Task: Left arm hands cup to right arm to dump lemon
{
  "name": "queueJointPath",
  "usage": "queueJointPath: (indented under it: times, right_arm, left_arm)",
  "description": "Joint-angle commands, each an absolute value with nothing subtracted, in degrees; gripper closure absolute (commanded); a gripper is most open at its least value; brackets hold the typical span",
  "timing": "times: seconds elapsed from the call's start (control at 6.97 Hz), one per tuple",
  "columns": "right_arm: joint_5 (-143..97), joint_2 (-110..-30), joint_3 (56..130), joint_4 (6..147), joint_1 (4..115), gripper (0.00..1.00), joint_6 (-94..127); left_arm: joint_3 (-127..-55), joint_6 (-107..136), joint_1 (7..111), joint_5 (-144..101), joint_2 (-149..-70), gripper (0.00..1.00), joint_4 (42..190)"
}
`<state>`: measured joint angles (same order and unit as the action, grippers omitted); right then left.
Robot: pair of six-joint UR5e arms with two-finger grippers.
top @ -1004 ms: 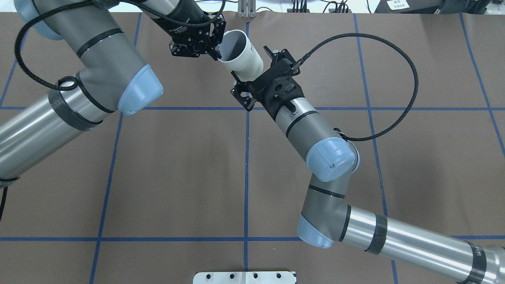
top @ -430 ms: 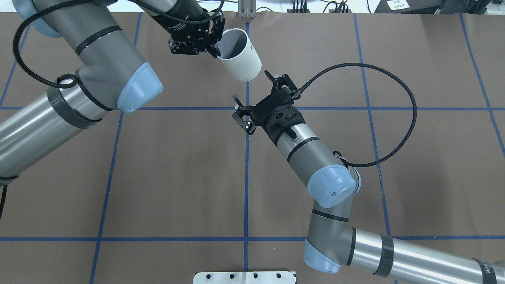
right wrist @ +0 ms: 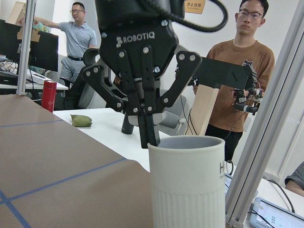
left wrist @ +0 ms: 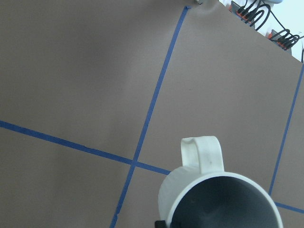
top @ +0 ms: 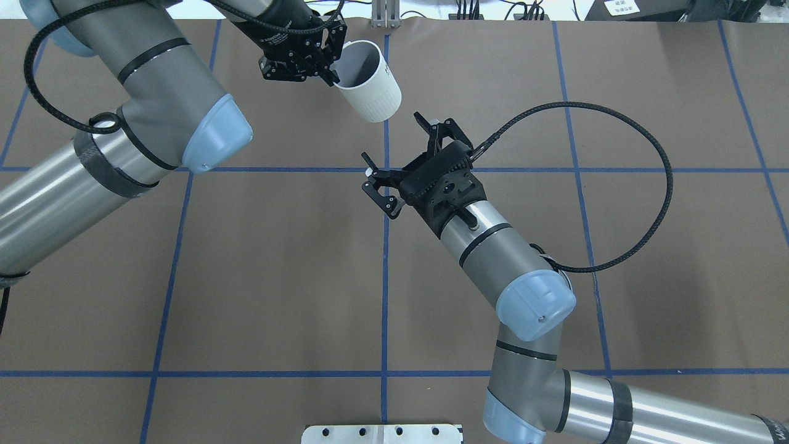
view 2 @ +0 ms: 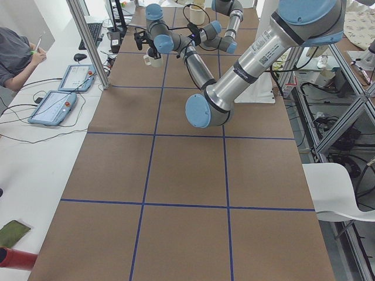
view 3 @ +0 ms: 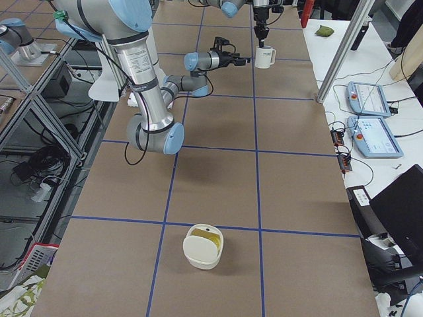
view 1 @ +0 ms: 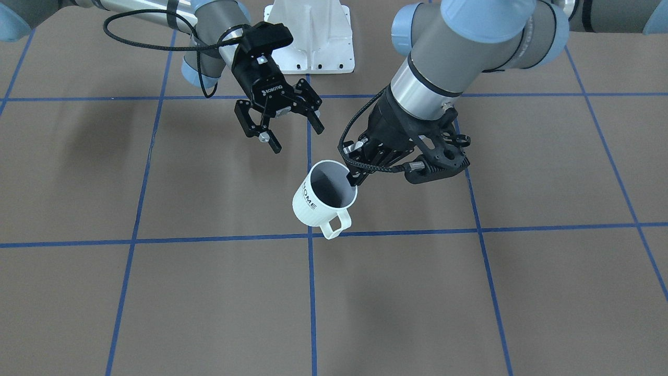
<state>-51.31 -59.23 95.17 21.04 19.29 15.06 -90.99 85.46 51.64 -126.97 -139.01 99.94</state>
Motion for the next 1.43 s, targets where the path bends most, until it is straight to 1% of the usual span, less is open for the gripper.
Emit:
queueJointPath:
  times: [0.0,0.14,0.43,0.57,0.86,1.29]
  right_arm:
    - [-51.4,-60.5,97.0,22.3,20.7,0.01,23.2]
    - [-52.4,-60.3,97.0,28.2,23.4,0.01,27.2]
    - [-64.5,-60.4,97.1,38.1,32.5,0.01,37.4]
    - [-69.2,-60.2,97.2,45.5,36.0,0.01,40.4]
    - [-71.6,-59.6,97.4,55.4,40.1,0.01,40.8]
    - [-94.8,-58.1,97.4,71.0,50.8,0.0,42.8]
  left_arm:
    - [-90.6,85.3,52.6,-126.5,-138.6,1.0,99.8]
    - [-90.7,83.0,53.3,-126.4,-137.9,1.0,99.6]
    - [-91.5,77.4,55.4,-126.6,-132.8,1.0,99.8]
    - [-93.4,74.1,56.0,-126.7,-129.8,1.0,99.7]
    - [-98.8,67.7,57.3,-126.7,-120.9,1.0,99.5]
    - [-103.3,53.7,60.7,-126.7,-108.6,1.0,99.6]
